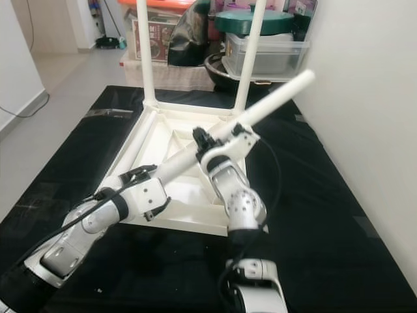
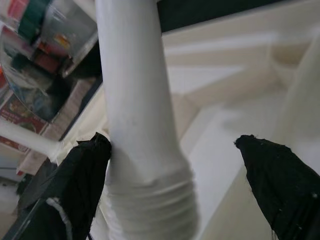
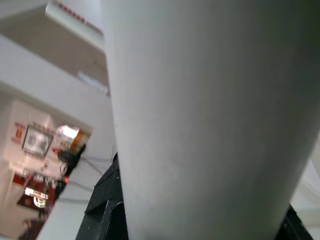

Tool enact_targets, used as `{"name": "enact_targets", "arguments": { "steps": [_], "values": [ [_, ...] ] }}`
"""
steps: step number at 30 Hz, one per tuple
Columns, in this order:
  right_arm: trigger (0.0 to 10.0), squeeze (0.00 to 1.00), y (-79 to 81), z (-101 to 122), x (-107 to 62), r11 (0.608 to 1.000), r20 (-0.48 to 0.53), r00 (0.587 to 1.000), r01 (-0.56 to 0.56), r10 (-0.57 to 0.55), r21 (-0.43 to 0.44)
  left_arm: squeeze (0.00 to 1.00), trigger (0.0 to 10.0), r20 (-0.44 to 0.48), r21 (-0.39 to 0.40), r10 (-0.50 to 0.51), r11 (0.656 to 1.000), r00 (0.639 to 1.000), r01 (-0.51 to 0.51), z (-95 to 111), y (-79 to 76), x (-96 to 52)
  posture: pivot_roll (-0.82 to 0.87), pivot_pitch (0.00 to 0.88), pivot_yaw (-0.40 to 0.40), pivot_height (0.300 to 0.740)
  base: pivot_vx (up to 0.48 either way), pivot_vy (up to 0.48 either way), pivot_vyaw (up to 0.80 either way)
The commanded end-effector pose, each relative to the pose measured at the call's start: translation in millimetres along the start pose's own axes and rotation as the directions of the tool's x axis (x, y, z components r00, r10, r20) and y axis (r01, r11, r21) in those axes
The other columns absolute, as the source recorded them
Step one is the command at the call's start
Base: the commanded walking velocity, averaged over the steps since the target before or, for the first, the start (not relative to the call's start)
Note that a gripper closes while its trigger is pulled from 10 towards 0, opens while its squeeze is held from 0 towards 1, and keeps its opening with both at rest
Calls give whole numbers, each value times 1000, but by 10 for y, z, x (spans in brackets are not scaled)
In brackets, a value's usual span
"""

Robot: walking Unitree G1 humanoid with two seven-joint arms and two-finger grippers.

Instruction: Building children table

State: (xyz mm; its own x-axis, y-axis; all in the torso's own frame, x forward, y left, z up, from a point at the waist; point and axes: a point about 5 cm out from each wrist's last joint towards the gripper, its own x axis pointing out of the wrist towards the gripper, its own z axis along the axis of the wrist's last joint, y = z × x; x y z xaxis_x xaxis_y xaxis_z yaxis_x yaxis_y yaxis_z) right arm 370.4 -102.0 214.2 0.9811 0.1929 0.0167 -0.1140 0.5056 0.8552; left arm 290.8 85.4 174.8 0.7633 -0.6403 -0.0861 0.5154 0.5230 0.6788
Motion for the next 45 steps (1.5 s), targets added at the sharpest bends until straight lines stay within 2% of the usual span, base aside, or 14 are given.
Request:
{"name": "enact_targets", "arguments": {
  "steps": [1,2,11,15,18,20,24,25,27,28,32,36,40,45],
  "values": [
    [0,0,68,76,31,1000,54,999,-1,-1,30,0,10000,27,-50,-51,997,998,52,19,-99,-5,93,0,-86,740,0,0,0],
    [0,0,87,220,74,998,113,993,13,-20,67,0,10000,61,-74,-39,996,997,43,66,-102,-14,98,0,-88,740,0,0,0],
    [0,0,188,513,110,997,212,977,-30,15,70,0,10000,85,-63,43,997,995,-38,96,-8,-37,104,0,-86,740,0,0,0],
    [0,0,238,727,109,997,269,961,-66,57,25,0,10000,52,-88,45,995,998,-41,19,-68,-108,106,0,-88,740,0,0,0],
    [0,0,370,808,56,984,294,939,-162,176,-69,0,10000,16,-147,58,988,998,-55,-47,-126,-160,104,0,-89,740,0,0,0],
    [0,0,529,781,-19,929,277,896,-287,347,-235,0,10000,-16,-203,80,976,997,-81,-106,-148,-196,105,0,-89,740,0,0,0],
    [0,0,583,761,-47,898,261,876,-328,405,-294,0,10000,-26,-223,86,971,996,-89,-124,-155,-208,105,0,-89,740,0,0,0],
    [0,0,681,701,-144,778,159,819,-435,551,-454,0,10000,-34,-305,107,946,994,-112,-134,-135,-264,107,0,-89,740,0,0,0],
    [0,0,732,671,-204,676,70,774,-502,630,-539,0,10000,-38,-350,119,929,992,-125,-146,-116,-303,105,0,-90,740,0,0,0],
    [0,0,744,684,-215,652,50,762,-516,645,-555,0,10000,-37,-351,119,928,992,-125,-148,-111,-311,104,0,-91,740,0,0,0],
    [0,0,753,699,-223,628,31,750,-530,661,-570,0,10000,-36,-351,120,928,992,-124,-147,-108,-321,104,0,-91,740,0,0,0],
    [0,0,787,754,-280,532,-45,708,-569,705,-627,0,10000,-46,-375,144,915,989,-151,-164,-90,-327,94,0,-92,740,0,0,0],
    [0,0,787,763,-290,514,-53,704,-565,708,-646,0,10000,-58,-393,159,904,986,-169,-173,-83,-329,90,0,-92,740,0,0,0],
    [0,0,759,507,-360,479,-94,698,-576,710,-662,0,10000,-107,-437,200,871,974,-227,-216,-118,-350,92,0,-90,740,0,0,0]
  ]
}}
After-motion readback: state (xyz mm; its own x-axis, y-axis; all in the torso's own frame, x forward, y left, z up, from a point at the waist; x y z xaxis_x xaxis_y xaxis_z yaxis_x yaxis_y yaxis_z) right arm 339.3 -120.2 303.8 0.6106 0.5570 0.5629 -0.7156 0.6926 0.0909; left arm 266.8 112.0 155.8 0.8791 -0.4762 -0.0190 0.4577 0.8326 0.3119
